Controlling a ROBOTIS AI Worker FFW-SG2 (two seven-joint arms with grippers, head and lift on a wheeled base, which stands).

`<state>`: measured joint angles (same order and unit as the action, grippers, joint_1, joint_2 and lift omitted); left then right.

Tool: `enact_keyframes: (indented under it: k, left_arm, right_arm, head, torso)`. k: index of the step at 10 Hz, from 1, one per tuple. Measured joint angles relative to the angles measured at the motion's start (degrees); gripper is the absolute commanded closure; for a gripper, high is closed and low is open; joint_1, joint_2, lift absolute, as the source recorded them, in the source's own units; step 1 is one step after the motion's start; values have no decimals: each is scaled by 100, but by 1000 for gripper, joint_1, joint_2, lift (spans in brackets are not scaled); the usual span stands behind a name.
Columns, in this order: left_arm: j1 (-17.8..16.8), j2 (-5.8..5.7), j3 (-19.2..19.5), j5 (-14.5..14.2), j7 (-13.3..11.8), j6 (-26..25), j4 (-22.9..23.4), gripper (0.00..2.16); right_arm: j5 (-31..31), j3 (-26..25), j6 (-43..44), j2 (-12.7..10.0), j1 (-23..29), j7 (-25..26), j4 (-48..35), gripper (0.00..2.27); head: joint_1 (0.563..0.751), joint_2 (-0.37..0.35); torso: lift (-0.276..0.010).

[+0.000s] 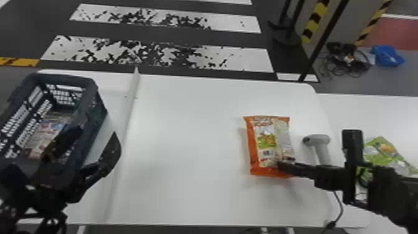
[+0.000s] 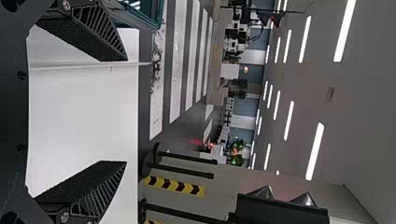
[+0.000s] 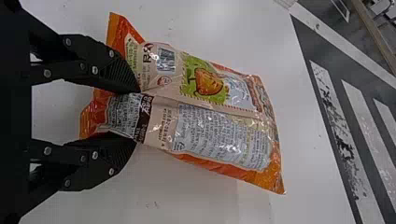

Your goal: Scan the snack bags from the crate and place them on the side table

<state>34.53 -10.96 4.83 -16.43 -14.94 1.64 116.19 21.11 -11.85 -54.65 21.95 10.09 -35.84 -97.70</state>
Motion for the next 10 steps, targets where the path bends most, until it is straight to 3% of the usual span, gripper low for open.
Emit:
enact_keyframes:
  k: [2,5,8,10]
  left_arm:
    - [-3,5,5,0,3,-2,0,87]
    - [-8,9,9,0,17,-2,8,87]
    - [-17,7,9,0,17,-2,1,87]
    - [-17,2,2,0,9,-2,1,87]
  right_arm:
    - [378,-407,-177,0,135,-56,-329,2256]
    - [1237,-1420,-427,-37,232,-16,-720,2256]
    - [1878,-2309,-74,-50,122,677,-461,2256]
    - [2195,-2754,457,-40,-8,1184,156,2260]
  head:
    - [695,-102]
    - [695,-140]
    - [695,-250]
    - [695,-323]
  torso:
    - [-81]
    - [-81]
    - [-81]
    - [-81]
